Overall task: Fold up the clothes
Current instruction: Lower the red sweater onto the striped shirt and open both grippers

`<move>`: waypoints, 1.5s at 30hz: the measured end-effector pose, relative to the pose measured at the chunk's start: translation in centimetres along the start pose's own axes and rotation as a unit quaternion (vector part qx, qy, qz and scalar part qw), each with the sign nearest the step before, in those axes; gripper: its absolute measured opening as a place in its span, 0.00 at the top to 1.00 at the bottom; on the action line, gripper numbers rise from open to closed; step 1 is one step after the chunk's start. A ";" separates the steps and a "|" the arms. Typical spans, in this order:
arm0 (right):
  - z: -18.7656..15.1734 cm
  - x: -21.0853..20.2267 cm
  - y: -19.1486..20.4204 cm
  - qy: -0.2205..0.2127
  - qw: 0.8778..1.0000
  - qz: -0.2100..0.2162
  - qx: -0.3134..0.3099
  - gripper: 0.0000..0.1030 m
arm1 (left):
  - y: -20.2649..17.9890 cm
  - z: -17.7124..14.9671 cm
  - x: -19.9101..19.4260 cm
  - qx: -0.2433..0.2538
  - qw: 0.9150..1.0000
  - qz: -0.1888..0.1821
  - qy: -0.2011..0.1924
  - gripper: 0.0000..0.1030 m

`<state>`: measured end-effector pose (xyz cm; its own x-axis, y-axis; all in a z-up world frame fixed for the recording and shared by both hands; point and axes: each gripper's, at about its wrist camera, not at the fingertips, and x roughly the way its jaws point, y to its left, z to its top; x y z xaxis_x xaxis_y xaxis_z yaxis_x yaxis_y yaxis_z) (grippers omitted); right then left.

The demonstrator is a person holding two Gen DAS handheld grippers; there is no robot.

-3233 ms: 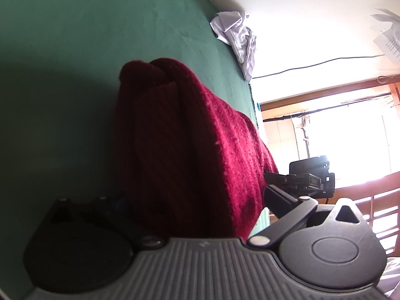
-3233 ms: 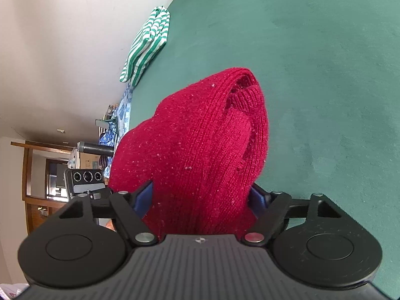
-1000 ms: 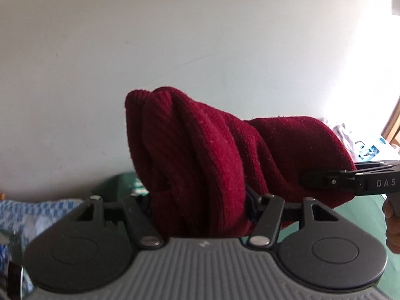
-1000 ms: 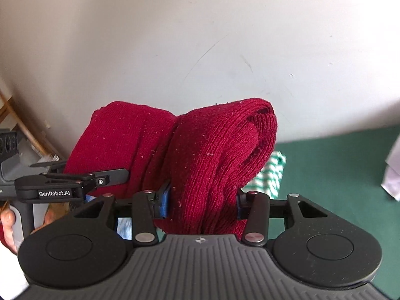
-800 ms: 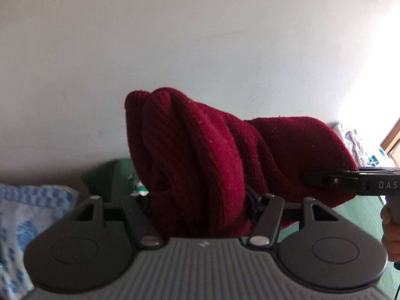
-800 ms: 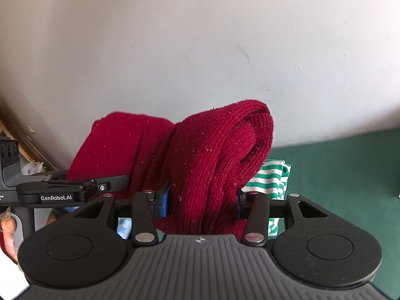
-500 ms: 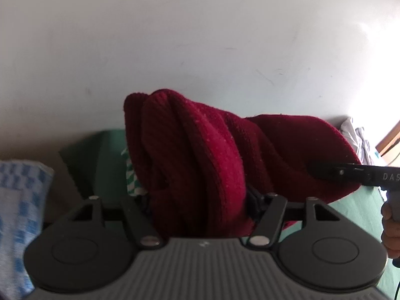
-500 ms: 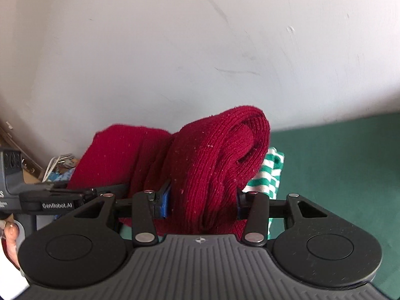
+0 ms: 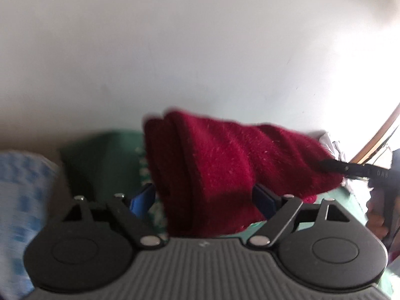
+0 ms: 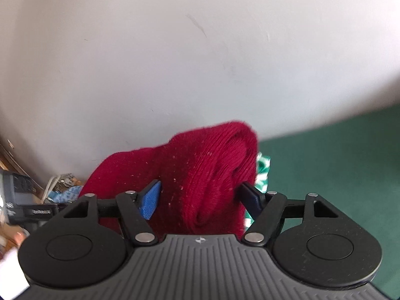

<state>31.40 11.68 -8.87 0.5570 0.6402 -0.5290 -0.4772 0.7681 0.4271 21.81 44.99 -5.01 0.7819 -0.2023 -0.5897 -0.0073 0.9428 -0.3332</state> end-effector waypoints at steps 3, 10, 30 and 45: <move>0.3 -2.9 2.5 -0.068 0.991 -0.072 -0.085 0.36 | -1.1 0.5 -4.5 0.021 0.997 0.032 -0.060 0.19; -0.7 1.2 9.8 -0.187 0.914 -0.218 -0.286 0.55 | -10.5 2.4 0.9 0.050 0.971 0.184 -0.141 0.40; -4.7 9.4 7.1 -0.150 0.957 -0.188 -0.162 0.77 | -8.1 -3.8 10.5 0.023 0.955 0.268 -0.129 0.28; -6.0 -7.1 4.7 -0.151 0.978 -0.136 -0.038 0.50 | -9.8 -8.5 -1.9 0.042 0.951 0.241 -0.189 0.18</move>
<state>21.13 10.65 -7.50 0.8408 0.3958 -0.3693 -0.3257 0.9148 0.2389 15.16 33.91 -6.89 0.8686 0.3535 -0.3472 -0.3840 0.9231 -0.0208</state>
